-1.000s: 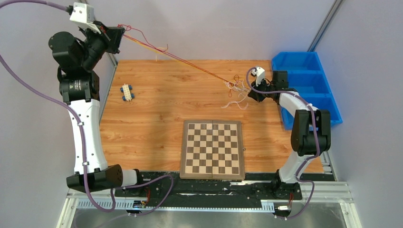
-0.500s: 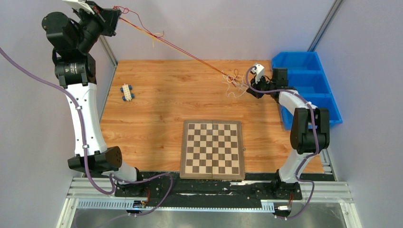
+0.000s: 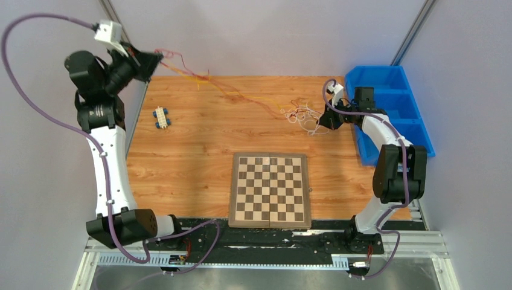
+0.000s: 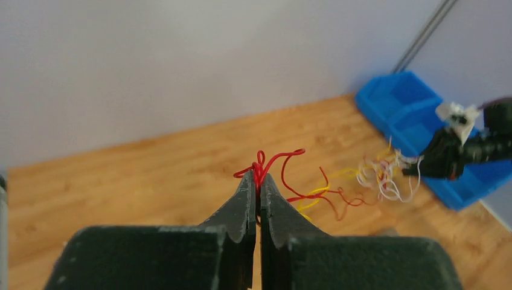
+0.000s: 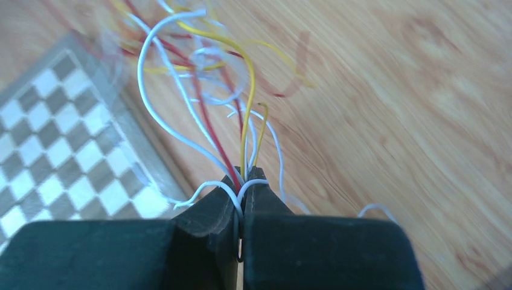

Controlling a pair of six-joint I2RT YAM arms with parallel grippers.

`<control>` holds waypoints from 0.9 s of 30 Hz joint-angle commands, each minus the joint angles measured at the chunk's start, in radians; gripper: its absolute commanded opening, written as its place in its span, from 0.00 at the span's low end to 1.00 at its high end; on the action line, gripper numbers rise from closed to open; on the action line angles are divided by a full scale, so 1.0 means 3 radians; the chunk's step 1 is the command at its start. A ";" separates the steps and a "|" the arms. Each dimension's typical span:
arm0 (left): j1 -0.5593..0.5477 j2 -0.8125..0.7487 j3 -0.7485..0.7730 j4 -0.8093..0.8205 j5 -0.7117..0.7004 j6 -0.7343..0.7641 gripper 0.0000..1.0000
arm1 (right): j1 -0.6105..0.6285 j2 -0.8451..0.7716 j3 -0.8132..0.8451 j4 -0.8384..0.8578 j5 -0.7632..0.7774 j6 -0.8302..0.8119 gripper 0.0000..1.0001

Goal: Untangle the cables

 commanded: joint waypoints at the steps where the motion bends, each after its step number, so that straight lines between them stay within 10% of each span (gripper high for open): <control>1: 0.0022 -0.0190 -0.1049 -0.0493 0.0283 0.0725 0.11 | 0.0382 -0.0335 0.0257 -0.0081 -0.0352 0.0188 0.00; 3: 0.0011 -0.0173 -0.1254 -0.0743 0.0237 0.1088 0.56 | 0.0510 -0.0369 0.0311 -0.0084 -0.0391 0.0244 0.00; 5: -0.0057 -0.0201 -0.1302 -0.0795 0.0317 0.1233 0.76 | 0.0629 -0.0393 0.0364 -0.0092 -0.0404 0.0318 0.00; 13: -0.1211 0.0080 -0.1432 0.0020 0.0555 0.0873 0.98 | 0.1001 -0.0307 0.0592 -0.0039 -0.0521 0.0611 0.00; 21: -0.1875 0.0816 -0.1253 0.0959 0.0521 0.0425 0.98 | 0.1229 -0.0373 0.0666 -0.0011 -0.0522 0.0745 0.00; 27: -0.2023 0.1272 -0.0656 0.0261 0.0572 0.0776 0.42 | 0.1168 -0.0392 0.0654 -0.0004 -0.0420 0.0811 0.00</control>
